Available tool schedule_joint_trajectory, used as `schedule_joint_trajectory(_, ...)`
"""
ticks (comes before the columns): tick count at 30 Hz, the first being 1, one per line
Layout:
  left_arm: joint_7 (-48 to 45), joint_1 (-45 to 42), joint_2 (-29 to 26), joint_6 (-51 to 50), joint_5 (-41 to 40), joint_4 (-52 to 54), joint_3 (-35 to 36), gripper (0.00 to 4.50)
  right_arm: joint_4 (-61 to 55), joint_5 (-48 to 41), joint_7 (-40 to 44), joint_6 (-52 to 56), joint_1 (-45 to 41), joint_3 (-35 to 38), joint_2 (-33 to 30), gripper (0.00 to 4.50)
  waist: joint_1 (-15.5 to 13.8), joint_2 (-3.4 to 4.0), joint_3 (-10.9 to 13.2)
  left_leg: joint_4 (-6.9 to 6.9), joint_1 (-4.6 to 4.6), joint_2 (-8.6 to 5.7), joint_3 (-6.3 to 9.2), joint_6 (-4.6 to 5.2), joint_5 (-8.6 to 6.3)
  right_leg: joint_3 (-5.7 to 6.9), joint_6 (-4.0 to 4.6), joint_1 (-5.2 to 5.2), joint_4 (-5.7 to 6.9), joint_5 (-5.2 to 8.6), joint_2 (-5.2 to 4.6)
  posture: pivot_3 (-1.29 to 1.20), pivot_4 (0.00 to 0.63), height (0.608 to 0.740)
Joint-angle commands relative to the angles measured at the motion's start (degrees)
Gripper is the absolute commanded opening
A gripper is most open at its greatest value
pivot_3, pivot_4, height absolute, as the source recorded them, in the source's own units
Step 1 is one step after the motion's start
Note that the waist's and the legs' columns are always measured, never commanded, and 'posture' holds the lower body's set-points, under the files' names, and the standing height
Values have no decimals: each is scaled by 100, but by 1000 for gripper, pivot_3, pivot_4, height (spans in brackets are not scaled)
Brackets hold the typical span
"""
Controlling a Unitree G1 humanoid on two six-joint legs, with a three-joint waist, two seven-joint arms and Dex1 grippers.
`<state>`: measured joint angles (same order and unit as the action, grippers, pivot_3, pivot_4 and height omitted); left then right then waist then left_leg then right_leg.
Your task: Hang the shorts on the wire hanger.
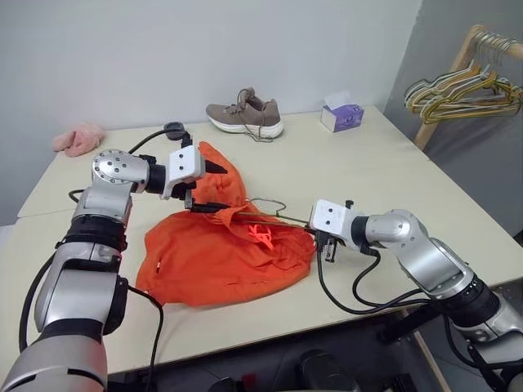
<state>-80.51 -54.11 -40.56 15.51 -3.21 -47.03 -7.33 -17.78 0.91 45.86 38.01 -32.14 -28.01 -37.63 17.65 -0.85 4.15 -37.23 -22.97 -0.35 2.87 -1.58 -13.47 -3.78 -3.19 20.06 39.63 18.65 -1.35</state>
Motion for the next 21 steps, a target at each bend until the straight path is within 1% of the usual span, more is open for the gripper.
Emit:
schedule_joint_trajectory(1,23,-268,-226,-303,-225,-46,356,4474,-221,-1,8,107,25,278,-23,0,5,0,0,-1,0,0,1,0,0,1,0,0,1,0,0,-299,24,740)
schedule_joint_trajectory(4,-343,-267,-371,-770,-441,21,487,4474,-211,67,-5,86,71,285,-26,0,13,0,0,-2,1,1,1,0,0,0,0,2,6,0,1,-298,26,740)
schedule_joint_trajectory(7,-659,-313,-534,-1139,-458,-65,475,4474,-169,122,-16,18,97,287,-24,0,16,0,0,-1,2,1,-1,0,1,0,-1,6,14,1,3,-299,25,740)
schedule_joint_trajectory(11,-931,-223,-632,-1202,-388,-12,377,4474,-159,175,-14,-60,129,281,-34,0,9,0,0,-7,3,1,1,-2,4,-1,-1,8,25,2,5,-296,26,740)
schedule_joint_trajectory(13,-1072,-32,-646,-843,-302,92,285,4474,-144,200,-9,-105,143,279,-32,0,9,0,0,-11,2,1,1,-3,4,-1,-1,8,27,2,5,-298,26,740)
schedule_joint_trajectory(16,-938,81,-618,-251,-72,30,191,4474,-135,252,14,-189,148,274,-24,0,6,0,0,-15,2,1,0,-3,4,-3,-1,7,29,1,4,-299,26,740)
schedule_joint_trajectory(21,-729,246,-343,461,75,56,58,4474,-164,245,93,-143,65,278,49,0,4,-1,0,-28,0,2,1,-3,4,-3,-1,4,33,1,0,-303,26,740)
